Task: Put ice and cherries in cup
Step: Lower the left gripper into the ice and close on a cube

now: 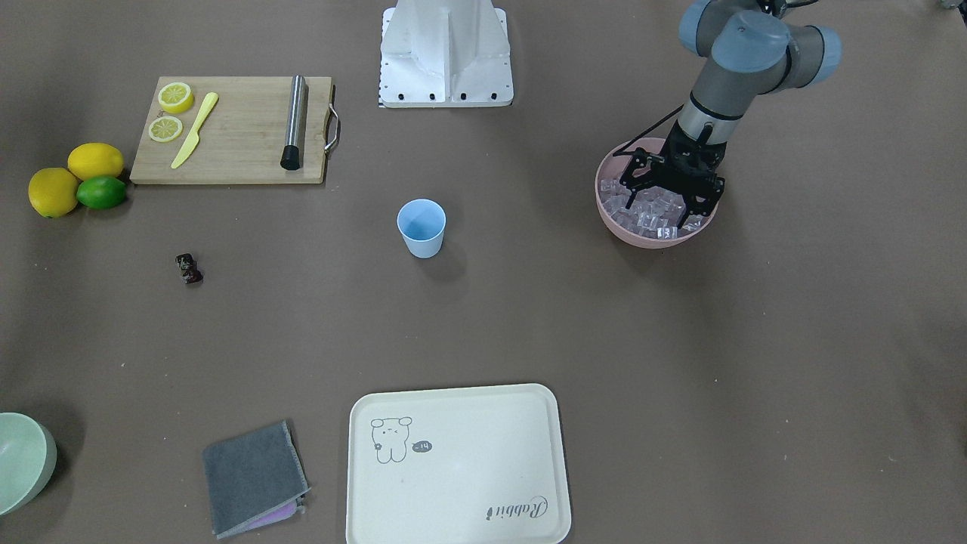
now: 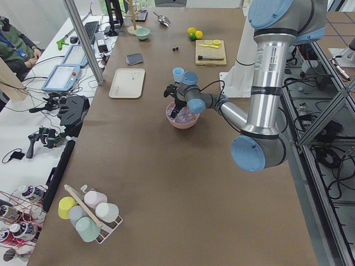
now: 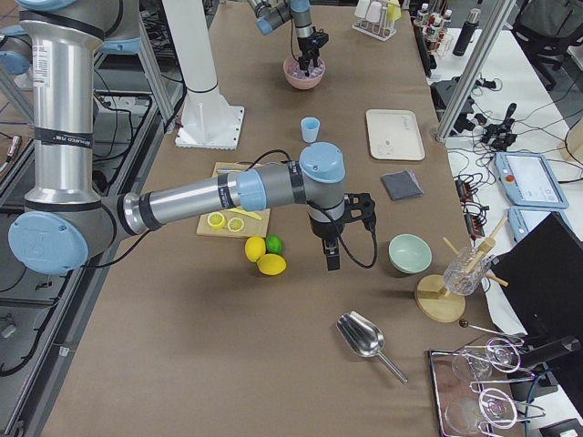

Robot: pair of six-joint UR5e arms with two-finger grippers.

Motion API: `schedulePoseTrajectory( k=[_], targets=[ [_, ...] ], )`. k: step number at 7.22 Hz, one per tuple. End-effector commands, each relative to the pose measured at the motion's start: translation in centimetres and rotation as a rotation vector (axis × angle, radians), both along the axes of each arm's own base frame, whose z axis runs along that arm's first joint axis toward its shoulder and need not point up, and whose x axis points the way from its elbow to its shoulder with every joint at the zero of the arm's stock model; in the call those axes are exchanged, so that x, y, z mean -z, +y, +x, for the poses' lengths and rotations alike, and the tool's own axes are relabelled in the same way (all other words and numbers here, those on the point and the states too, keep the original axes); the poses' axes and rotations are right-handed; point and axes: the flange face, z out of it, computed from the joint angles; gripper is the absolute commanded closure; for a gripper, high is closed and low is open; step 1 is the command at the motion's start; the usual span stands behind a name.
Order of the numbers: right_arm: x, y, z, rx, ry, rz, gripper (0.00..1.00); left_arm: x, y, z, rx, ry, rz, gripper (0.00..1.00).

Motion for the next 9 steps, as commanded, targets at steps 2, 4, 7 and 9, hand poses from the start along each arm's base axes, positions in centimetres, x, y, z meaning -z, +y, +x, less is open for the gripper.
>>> schedulePoseTrajectory(
  k=[2, 4, 7, 9],
  targets=[
    [0.21, -0.09, 0.0, 0.0, 0.0, 0.005, 0.0, 0.17, 0.06, 0.06, -0.001, 0.002, 0.002, 0.38],
    [0.19, -0.09, 0.0, 0.0, 0.0, 0.003, 0.0, 0.4, 0.11, -0.01, -0.001, 0.006, 0.005, 0.44],
    [0.19, -0.09, 0.0, 0.0, 0.0, 0.003, 0.0, 0.41, 0.15, -0.07, -0.001, 0.007, 0.006, 0.65],
    [0.19, -0.09, 0.0, 0.0, 0.0, 0.003, 0.0, 0.56, 0.24, -0.17, -0.002, 0.01, 0.007, 0.79]
  ],
)
